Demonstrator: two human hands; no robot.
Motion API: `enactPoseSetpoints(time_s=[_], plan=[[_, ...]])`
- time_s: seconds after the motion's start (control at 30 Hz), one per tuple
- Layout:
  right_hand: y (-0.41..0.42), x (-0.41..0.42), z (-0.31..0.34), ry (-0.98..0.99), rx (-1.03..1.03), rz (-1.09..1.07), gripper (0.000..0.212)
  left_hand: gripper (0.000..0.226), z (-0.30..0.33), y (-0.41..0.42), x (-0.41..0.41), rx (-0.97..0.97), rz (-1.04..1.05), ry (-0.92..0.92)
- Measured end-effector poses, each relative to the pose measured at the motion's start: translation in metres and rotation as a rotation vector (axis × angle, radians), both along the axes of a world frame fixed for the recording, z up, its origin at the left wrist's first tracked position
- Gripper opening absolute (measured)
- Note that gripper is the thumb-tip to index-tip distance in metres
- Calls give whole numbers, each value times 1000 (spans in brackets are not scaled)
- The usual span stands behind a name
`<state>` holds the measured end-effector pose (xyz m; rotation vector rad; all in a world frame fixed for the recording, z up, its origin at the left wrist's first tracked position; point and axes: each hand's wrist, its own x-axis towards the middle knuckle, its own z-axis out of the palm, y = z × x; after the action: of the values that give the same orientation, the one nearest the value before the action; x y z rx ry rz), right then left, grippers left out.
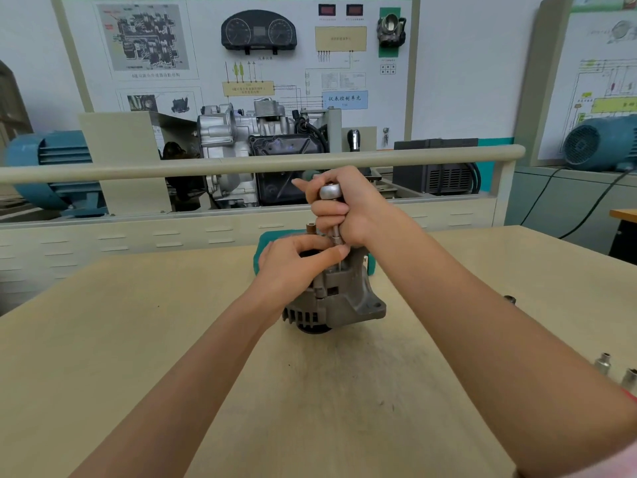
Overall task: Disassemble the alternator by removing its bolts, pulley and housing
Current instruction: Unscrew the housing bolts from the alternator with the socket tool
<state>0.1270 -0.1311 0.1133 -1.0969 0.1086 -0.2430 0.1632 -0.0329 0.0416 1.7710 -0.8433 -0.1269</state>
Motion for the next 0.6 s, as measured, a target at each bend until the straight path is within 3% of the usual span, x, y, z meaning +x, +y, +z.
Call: enactPoseSetpoints(time_s=[0.07,0.13,0.23,0.33,0.4,0.53,0.6], plan=[[0,-1,-1,2,-6,51,22,20,1,1,0,7,-8,8],[4,1,-1,0,-16,-59,22,18,1,1,0,-3,3,10],[15,8,-7,-76,43,-467,22,4,1,-1,-1,-16,51,-4],[22,13,-11,-234,128,-788,18,15,-1,-4,1,-7,72,-25],[22,12,-9,-210,127,-742,18,12,-1,-3,1,-9,59,-25],[9,4,-1,2,-1,-296,28,20,-1,1,2,1,-13,-6],[2,1,-1,-5,12,-105,23,23,0,1,3,-8,-19,10]])
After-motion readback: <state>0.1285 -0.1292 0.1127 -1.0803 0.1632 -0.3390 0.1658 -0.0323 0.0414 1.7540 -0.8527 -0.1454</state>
